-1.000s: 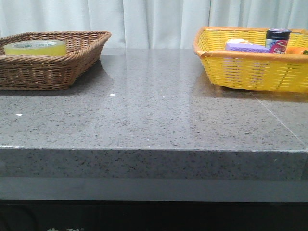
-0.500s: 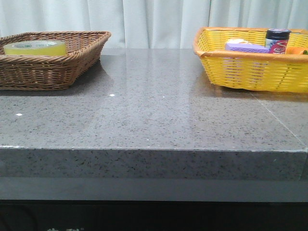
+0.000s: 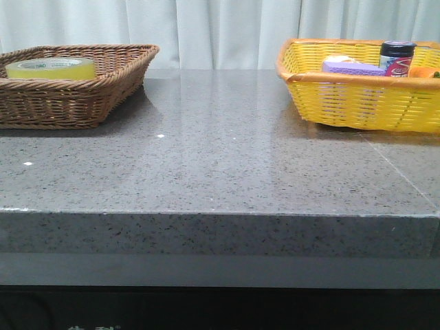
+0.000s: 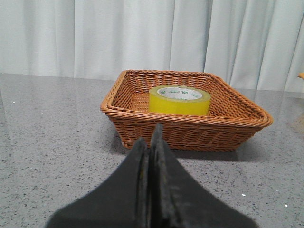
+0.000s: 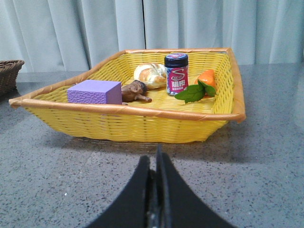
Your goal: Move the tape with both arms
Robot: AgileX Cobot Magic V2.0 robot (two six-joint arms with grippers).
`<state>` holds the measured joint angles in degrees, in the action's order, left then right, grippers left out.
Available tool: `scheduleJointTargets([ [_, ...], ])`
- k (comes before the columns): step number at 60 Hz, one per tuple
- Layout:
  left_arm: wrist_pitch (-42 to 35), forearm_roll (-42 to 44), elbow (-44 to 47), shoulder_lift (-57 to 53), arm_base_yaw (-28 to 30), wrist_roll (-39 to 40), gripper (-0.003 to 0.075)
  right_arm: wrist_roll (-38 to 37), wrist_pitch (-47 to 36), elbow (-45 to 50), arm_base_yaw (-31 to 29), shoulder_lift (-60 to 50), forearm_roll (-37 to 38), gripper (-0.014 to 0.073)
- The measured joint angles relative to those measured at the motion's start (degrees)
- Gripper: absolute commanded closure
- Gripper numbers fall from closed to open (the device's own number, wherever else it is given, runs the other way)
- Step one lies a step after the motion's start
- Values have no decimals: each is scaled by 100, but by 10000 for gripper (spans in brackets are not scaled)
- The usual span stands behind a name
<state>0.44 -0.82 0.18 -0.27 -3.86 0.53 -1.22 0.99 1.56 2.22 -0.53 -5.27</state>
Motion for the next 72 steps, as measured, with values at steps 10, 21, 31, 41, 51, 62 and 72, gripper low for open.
scheduleJointTargets([
  [10, 0, 0, 0, 0, 0, 0, 741, 0, -9, 0, 0, 0, 0, 661],
  [21, 0, 0, 0, 0, 0, 0, 741, 0, -9, 0, 0, 0, 0, 661],
  [31, 0, 0, 0, 0, 0, 0, 741, 0, -9, 0, 0, 0, 78, 661],
  [41, 0, 0, 0, 0, 0, 0, 741, 0, -11, 0, -65, 0, 91, 661],
  [51, 0, 0, 0, 0, 0, 0, 741, 0, -21, 0, -286, 0, 91, 661],
  [62, 0, 0, 0, 0, 0, 0, 741, 0, -21, 0, -284, 0, 91, 661],
  [72, 0, 0, 0, 0, 0, 0, 741, 0, -21, 0, -284, 0, 99, 661],
])
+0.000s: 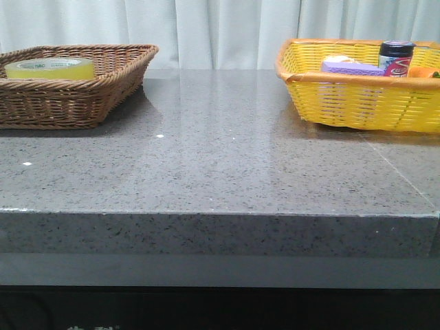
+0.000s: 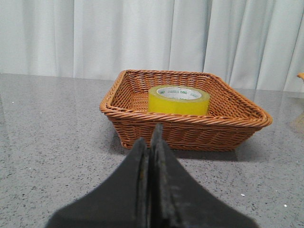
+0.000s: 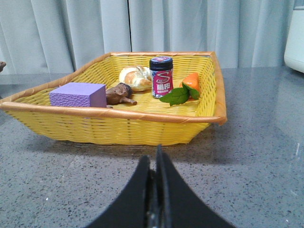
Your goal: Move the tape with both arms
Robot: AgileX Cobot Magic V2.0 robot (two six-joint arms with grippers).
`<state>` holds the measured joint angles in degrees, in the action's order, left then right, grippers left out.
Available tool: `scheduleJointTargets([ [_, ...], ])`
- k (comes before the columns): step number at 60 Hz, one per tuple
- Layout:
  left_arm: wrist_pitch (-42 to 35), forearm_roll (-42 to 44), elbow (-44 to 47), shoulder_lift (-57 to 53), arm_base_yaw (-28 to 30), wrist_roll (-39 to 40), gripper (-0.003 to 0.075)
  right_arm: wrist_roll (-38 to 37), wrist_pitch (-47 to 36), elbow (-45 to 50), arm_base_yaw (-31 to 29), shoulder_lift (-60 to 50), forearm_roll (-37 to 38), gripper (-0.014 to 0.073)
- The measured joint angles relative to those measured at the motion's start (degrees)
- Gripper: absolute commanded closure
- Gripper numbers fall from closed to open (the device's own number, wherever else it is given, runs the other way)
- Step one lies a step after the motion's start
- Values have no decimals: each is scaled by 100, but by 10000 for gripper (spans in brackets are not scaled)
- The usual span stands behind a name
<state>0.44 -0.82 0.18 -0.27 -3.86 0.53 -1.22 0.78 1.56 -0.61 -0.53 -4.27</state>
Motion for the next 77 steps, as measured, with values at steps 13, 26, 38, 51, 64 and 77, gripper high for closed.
scheduleJointTargets([
  [13, 0, 0, 0, 0, 0, 0, 741, 0, 0, 0, -14, 0, 0, 661],
  [26, 0, 0, 0, 0, 0, 0, 741, 0, 0, 0, -28, 0, 0, 661],
  [38, 0, 0, 0, 0, 0, 0, 741, 0, 0, 0, -66, 0, 0, 661],
  [51, 0, 0, 0, 0, 0, 0, 741, 0, 0, 0, -86, 0, 0, 661],
  [64, 0, 0, 0, 0, 0, 0, 741, 0, 0, 0, -95, 0, 0, 661],
  [77, 0, 0, 0, 0, 0, 0, 741, -9, 0, 0, -114, 0, 0, 661],
])
